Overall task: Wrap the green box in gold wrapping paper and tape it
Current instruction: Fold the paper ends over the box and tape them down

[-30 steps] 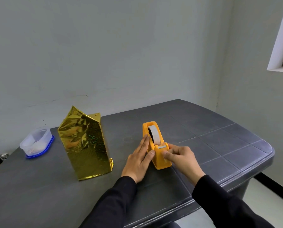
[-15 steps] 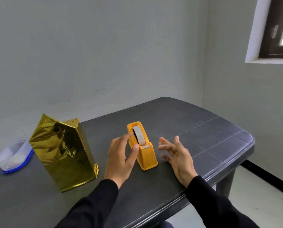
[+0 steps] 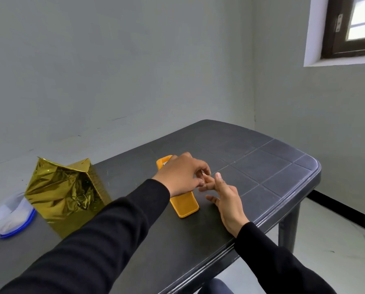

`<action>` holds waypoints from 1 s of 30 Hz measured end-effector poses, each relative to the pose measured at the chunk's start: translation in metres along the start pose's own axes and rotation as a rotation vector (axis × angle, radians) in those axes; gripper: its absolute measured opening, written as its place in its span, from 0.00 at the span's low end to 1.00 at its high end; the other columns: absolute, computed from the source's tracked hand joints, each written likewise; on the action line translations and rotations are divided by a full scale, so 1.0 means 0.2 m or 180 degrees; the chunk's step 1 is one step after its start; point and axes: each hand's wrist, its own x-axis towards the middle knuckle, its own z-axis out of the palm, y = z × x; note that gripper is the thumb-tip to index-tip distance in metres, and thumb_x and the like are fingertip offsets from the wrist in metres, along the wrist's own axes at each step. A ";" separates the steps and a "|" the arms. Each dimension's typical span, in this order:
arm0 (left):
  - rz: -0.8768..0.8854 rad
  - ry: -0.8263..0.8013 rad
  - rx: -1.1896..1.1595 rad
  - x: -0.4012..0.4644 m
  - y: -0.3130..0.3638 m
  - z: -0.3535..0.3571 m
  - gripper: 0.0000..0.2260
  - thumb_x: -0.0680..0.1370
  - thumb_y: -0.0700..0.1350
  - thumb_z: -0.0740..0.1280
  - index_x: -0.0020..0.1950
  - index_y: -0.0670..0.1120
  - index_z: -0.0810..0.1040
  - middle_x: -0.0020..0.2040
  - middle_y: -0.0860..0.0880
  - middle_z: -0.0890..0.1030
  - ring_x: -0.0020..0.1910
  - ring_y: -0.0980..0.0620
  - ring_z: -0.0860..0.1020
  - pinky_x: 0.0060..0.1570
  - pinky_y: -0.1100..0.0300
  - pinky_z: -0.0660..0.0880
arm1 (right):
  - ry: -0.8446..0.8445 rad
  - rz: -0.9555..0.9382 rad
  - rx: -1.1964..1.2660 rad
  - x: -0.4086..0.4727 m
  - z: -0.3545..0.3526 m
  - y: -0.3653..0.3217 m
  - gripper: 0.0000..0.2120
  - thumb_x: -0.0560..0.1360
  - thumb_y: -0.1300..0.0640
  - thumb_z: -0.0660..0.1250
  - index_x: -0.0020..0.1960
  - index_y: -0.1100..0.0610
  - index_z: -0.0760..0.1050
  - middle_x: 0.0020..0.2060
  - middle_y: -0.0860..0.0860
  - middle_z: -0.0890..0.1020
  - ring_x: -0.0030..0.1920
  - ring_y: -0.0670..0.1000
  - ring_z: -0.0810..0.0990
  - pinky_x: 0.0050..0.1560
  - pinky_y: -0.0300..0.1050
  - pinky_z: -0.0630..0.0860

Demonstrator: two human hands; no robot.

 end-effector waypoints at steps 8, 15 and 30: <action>0.0245 0.0236 -0.0357 -0.04 0.03 -0.02 0.12 0.80 0.48 0.69 0.60 0.54 0.70 0.48 0.59 0.81 0.55 0.56 0.73 0.54 0.54 0.75 | -0.0022 0.0987 0.1063 0.03 -0.04 -0.08 0.26 0.82 0.43 0.61 0.46 0.63 0.87 0.50 0.58 0.87 0.62 0.56 0.81 0.63 0.50 0.73; -0.0321 0.0635 -0.1558 -0.08 -0.01 -0.14 0.14 0.79 0.45 0.72 0.60 0.53 0.71 0.45 0.56 0.85 0.47 0.61 0.81 0.43 0.71 0.72 | 0.0053 0.0642 0.0732 0.01 -0.01 -0.17 0.14 0.79 0.48 0.67 0.58 0.56 0.82 0.56 0.51 0.87 0.65 0.54 0.80 0.58 0.53 0.73; -0.0943 0.1510 -0.1066 -0.43 -0.24 -0.42 0.18 0.77 0.50 0.75 0.64 0.53 0.73 0.44 0.58 0.86 0.46 0.61 0.81 0.48 0.66 0.76 | -0.0216 -0.0151 0.0083 -0.04 0.45 -0.39 0.14 0.72 0.63 0.78 0.57 0.58 0.82 0.41 0.52 0.88 0.42 0.45 0.87 0.45 0.38 0.80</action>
